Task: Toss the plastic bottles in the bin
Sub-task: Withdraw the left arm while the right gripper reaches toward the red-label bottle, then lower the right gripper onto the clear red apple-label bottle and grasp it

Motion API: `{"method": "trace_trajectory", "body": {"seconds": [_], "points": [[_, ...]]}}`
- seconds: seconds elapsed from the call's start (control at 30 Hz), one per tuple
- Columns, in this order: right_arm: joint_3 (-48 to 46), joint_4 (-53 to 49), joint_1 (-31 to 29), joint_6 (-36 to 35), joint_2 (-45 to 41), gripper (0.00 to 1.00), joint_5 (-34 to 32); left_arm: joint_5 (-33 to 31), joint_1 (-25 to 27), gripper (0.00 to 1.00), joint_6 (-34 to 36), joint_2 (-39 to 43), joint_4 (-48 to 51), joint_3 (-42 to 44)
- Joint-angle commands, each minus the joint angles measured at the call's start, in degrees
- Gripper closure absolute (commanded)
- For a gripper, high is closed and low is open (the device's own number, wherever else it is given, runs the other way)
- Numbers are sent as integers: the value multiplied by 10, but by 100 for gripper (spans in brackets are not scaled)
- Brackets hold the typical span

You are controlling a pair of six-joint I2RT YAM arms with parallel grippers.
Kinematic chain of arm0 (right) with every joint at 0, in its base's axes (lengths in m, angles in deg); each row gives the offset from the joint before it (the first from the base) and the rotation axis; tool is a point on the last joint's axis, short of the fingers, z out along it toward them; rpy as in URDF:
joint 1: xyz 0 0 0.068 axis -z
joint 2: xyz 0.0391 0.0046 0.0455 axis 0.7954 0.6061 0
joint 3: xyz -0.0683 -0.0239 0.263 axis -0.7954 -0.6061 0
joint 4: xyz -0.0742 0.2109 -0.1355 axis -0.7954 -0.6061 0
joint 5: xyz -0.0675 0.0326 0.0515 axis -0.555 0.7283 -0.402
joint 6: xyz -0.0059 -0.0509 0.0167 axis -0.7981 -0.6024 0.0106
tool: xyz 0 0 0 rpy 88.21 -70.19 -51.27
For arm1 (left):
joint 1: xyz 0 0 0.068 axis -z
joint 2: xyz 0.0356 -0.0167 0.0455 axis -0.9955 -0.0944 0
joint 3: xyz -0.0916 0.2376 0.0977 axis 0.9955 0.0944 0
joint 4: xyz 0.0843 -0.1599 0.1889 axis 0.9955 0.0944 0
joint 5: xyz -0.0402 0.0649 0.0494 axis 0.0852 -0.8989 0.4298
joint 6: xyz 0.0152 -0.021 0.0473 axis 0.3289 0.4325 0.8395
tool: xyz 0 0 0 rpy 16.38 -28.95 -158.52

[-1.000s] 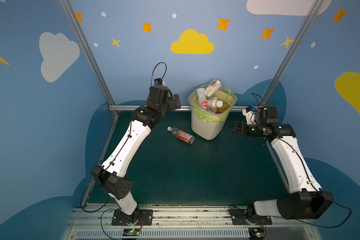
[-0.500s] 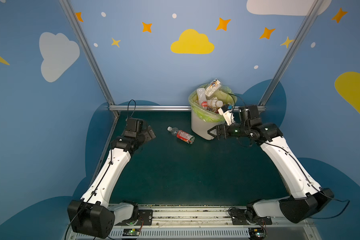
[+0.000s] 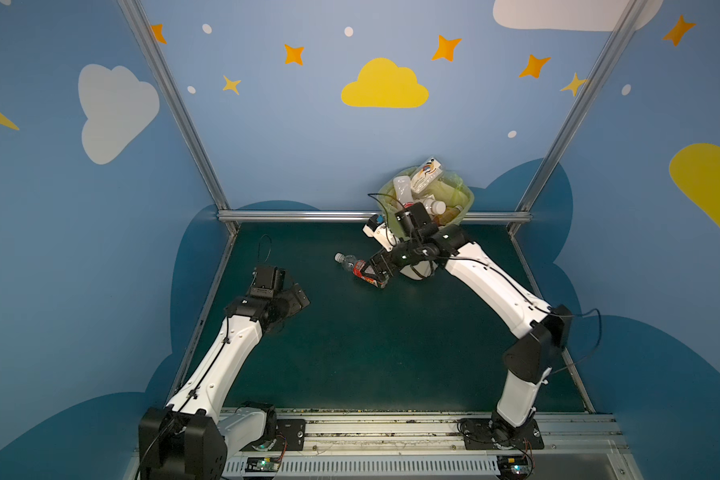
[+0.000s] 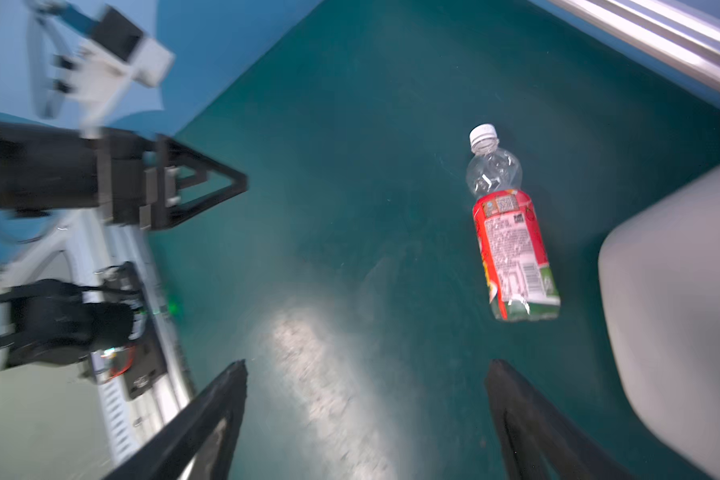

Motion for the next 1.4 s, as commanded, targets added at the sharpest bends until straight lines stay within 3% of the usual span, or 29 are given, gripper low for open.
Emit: {"method": "trace_trajectory", "body": {"seconds": [0.0,0.2,0.37,0.97,1.37], "points": [[99,-85,-14,-48,82,10,-91,-3,-20,0,21,18,16,7],[280,-143,-24,-70,255,9,-207,31,-75,0,51,17,21,-14],[329,-110,-19,-83,325,8,-258,70,-117,0,78,-6,31,-47],[357,-36,14,-85,417,7,-194,95,-203,0,109,-7,50,-61],[358,-50,22,-68,445,9,-146,99,-220,0,103,-14,48,-66]]}}
